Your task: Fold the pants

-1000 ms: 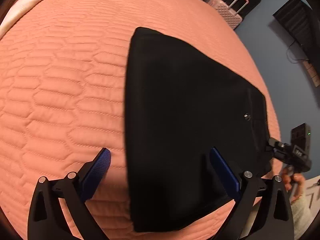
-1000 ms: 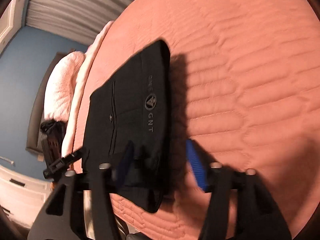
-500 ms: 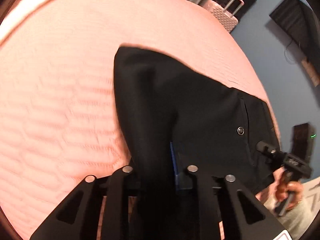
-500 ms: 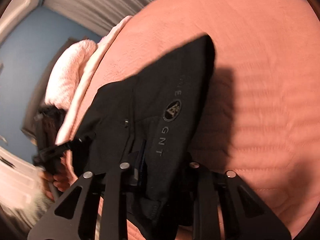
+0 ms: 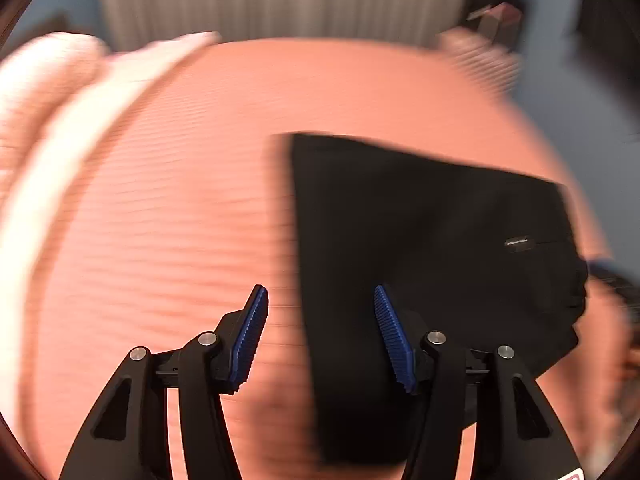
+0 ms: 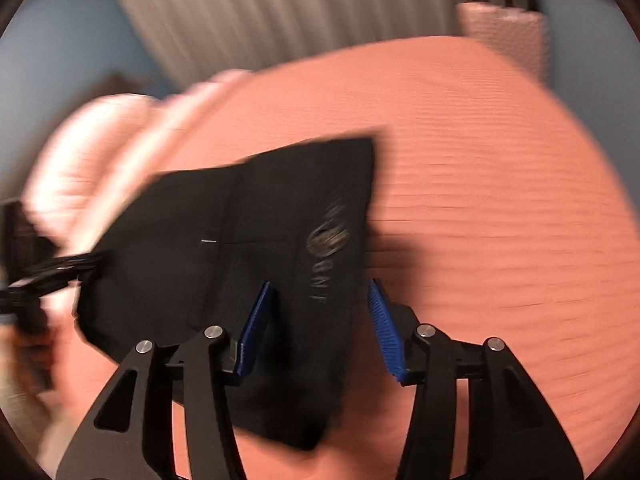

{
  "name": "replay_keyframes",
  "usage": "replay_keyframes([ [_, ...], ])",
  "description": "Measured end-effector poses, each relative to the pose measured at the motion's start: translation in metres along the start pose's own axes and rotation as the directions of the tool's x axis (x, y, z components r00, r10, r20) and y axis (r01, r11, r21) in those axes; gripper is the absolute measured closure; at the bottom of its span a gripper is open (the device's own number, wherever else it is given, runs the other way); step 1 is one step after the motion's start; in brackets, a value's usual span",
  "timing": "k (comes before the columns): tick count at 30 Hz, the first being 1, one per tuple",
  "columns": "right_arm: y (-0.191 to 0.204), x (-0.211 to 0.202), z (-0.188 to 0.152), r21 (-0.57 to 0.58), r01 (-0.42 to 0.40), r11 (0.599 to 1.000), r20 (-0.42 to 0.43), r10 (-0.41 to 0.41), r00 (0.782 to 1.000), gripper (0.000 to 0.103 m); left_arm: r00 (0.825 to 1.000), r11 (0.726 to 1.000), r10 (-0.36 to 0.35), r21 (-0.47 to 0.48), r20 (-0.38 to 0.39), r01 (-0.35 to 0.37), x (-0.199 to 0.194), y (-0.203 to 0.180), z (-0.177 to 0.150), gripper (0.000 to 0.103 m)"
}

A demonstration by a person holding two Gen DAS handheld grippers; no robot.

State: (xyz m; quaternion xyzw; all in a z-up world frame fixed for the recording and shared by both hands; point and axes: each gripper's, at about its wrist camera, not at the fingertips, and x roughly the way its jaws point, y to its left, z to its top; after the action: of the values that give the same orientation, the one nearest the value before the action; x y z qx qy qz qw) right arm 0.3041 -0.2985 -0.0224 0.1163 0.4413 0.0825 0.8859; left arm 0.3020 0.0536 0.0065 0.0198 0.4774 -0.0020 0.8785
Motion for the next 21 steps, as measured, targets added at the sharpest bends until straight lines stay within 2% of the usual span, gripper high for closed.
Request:
replay_keyframes([
  [1,-0.011,-0.005,-0.003,0.060,-0.025,0.998,0.024,0.024,0.999,0.054,0.999,0.999,0.048,-0.001,-0.014,-0.048,0.009,0.006,-0.001,0.051],
  [2,-0.012,-0.011,-0.003,0.074,-0.041,0.996,0.056,0.037,0.998,0.055,0.998,0.998,0.065,-0.018,-0.016,-0.065,0.013,0.014,0.000,0.051],
  [4,0.005,-0.017,0.007,0.031,-0.075,0.997,0.095,0.071,0.993,0.059,0.999,0.999,0.038,-0.038,0.009,-0.038,0.010,0.014,0.008,0.051],
  [6,0.031,-0.011,0.026,-0.027,-0.110,0.994,0.097,0.112,0.989,0.060,0.999,1.000,0.021,-0.008,0.041,-0.020,0.007,0.010,0.023,0.051],
  [8,0.070,0.018,0.050,-0.084,-0.151,0.985,0.067,0.157,0.985,0.060,0.998,0.998,0.001,0.064,0.059,-0.005,0.014,-0.028,0.045,0.050],
  [10,0.099,0.051,0.063,-0.114,-0.169,0.979,0.027,0.173,0.985,0.061,0.999,0.993,0.027,0.116,0.035,-0.031,0.038,-0.058,0.064,0.038],
  [12,0.110,0.099,0.064,-0.131,-0.151,0.980,-0.046,0.146,0.988,0.061,0.995,0.987,0.086,0.143,-0.054,-0.077,0.088,-0.083,0.073,0.037],
  [13,0.102,0.116,0.062,-0.126,-0.132,0.983,-0.079,0.123,0.989,0.063,0.989,0.986,0.103,0.141,-0.102,-0.088,0.111,-0.084,0.070,0.034],
  [14,0.085,0.133,0.059,-0.112,-0.099,0.989,-0.103,0.088,0.991,0.076,0.984,0.989,0.101,0.122,-0.149,-0.083,0.136,-0.078,0.063,0.028],
  [15,0.067,0.139,0.059,-0.071,-0.094,0.993,-0.101,0.087,0.991,0.094,0.988,0.994,0.089,0.071,-0.124,-0.080,0.140,-0.064,0.061,0.005],
  [16,0.045,0.138,0.060,0.015,-0.169,0.985,-0.097,0.170,0.981,0.103,0.991,0.999,0.052,0.005,-0.126,-0.052,0.141,-0.046,0.063,0.005],
  [17,0.023,0.133,0.061,0.139,-0.229,0.963,-0.093,0.243,0.966,0.103,0.990,0.998,0.035,-0.041,-0.140,-0.041,0.140,-0.033,0.065,0.008],
  [18,0.019,0.124,0.061,0.159,-0.212,0.964,-0.068,0.225,0.972,0.103,0.990,0.996,0.034,-0.079,-0.135,-0.045,0.136,-0.021,0.067,0.019],
  [19,0.029,0.111,0.063,0.106,-0.161,0.981,-0.025,0.165,0.986,0.102,0.995,0.993,0.042,-0.106,-0.096,-0.052,0.126,-0.009,0.073,0.025],
  [20,0.047,0.105,0.065,0.026,-0.154,0.988,-0.014,0.154,0.988,0.098,0.996,0.991,0.054,-0.118,-0.075,-0.062,0.121,-0.005,0.077,0.025],
  [21,0.062,0.106,0.067,-0.020,-0.180,0.983,-0.030,0.179,0.983,0.098,0.996,0.990,0.052,-0.127,-0.069,-0.061,0.121,-0.004,0.083,0.025],
])
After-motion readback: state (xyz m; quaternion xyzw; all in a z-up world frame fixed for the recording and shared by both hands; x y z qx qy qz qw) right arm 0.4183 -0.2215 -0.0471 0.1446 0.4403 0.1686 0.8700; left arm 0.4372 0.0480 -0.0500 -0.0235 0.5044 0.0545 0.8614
